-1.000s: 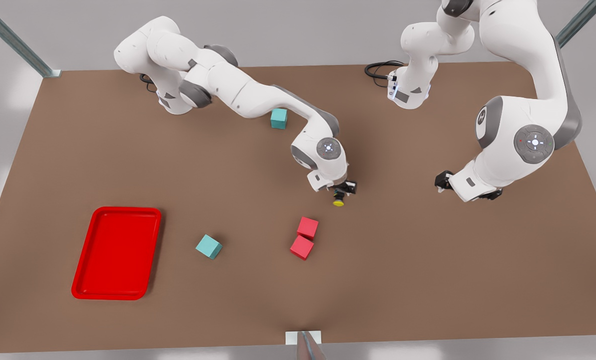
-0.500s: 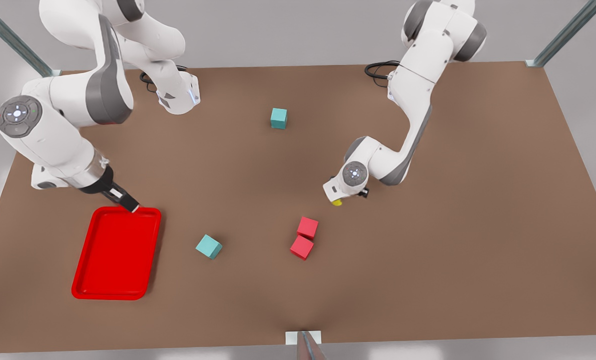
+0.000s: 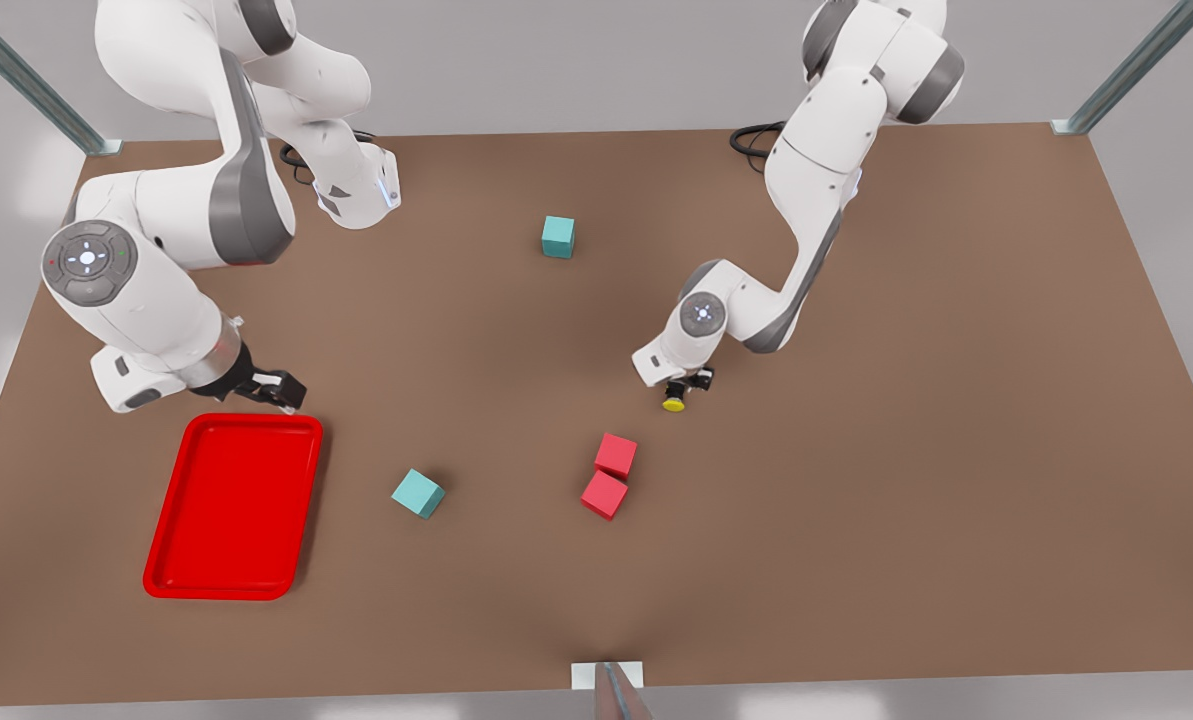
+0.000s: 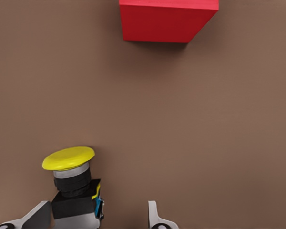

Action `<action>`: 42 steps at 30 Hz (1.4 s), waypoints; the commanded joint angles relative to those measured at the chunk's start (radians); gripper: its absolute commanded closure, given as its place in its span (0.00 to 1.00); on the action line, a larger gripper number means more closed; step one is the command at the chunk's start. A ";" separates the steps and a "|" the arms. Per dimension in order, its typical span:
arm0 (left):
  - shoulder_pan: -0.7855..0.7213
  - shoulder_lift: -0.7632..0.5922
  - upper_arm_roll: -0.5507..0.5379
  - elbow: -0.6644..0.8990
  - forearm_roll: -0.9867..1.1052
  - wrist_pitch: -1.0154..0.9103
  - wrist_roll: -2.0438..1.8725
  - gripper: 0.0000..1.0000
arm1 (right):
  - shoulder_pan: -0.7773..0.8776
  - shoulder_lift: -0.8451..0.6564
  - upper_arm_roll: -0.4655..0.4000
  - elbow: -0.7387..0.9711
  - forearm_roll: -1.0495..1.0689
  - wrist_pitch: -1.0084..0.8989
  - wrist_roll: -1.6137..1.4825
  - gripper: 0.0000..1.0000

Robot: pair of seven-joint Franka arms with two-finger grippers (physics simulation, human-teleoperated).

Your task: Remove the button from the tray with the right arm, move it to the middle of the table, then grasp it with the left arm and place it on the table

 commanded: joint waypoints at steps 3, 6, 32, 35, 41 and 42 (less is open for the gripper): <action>-0.001 0.016 0.014 0.000 0.003 0.028 -0.095 0.00 | 0.001 -0.001 -0.001 -0.001 -0.005 0.003 -0.260 0.00; -0.002 0.031 0.014 0.005 0.001 0.027 -0.110 0.00 | -0.001 -0.001 -0.001 0.001 -0.007 0.003 -0.258 0.00; -0.010 0.022 0.041 0.270 0.073 -0.471 -0.128 0.63 | 0.024 -0.001 0.000 -0.001 -0.015 0.003 -0.257 0.00; -0.007 0.024 0.074 0.353 0.191 -0.561 -0.588 0.63 | 0.053 -0.001 0.000 -0.002 -0.038 0.003 -0.257 0.00; -0.005 0.073 0.110 0.448 0.705 -0.699 -1.969 0.63 | 0.077 -0.001 0.002 -0.005 -0.058 0.002 -0.256 0.00; -0.005 0.079 0.110 0.447 0.779 -0.728 -2.139 0.63 | 0.076 -0.001 0.000 -0.007 -0.058 0.003 -0.257 0.00</action>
